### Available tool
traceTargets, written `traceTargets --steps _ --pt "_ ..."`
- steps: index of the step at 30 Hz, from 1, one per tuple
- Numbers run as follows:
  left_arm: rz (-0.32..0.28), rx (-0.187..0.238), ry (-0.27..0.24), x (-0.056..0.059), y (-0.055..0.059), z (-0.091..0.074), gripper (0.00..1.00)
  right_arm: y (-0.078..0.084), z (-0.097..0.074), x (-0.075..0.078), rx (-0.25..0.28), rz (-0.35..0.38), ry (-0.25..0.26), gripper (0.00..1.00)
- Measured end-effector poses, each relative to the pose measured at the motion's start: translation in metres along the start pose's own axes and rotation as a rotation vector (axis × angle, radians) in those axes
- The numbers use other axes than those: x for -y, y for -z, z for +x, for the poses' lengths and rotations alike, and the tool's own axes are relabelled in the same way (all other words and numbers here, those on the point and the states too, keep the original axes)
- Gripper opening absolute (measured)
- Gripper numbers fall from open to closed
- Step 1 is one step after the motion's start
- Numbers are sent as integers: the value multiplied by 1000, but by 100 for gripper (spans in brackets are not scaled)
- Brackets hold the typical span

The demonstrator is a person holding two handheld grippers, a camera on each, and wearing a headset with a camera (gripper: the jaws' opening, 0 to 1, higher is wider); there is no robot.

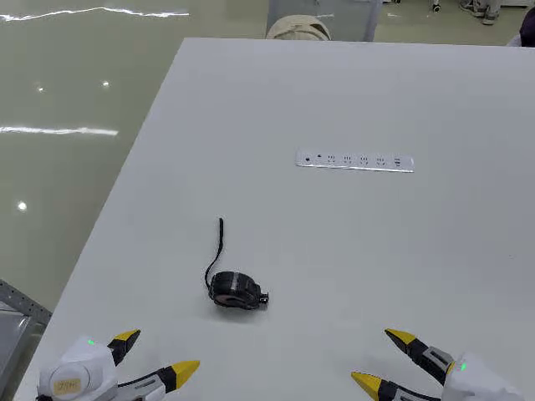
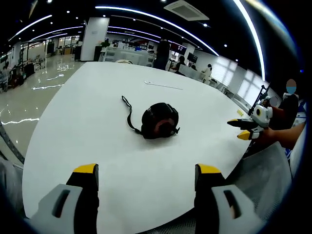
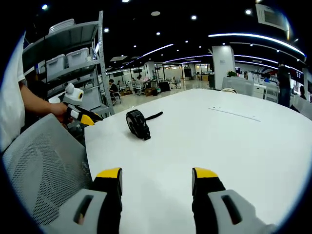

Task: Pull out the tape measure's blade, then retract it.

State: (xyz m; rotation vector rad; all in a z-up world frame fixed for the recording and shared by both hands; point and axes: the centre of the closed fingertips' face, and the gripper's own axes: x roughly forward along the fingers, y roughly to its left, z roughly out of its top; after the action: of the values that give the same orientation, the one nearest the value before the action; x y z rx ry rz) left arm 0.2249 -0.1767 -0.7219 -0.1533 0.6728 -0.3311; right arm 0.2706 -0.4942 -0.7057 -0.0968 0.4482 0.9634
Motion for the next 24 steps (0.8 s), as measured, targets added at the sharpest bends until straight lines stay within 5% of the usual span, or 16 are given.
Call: traceTargets --steps 24 --pt "11 11 47 11 0 -9 79 3 -26 -3 11 25 60 63"
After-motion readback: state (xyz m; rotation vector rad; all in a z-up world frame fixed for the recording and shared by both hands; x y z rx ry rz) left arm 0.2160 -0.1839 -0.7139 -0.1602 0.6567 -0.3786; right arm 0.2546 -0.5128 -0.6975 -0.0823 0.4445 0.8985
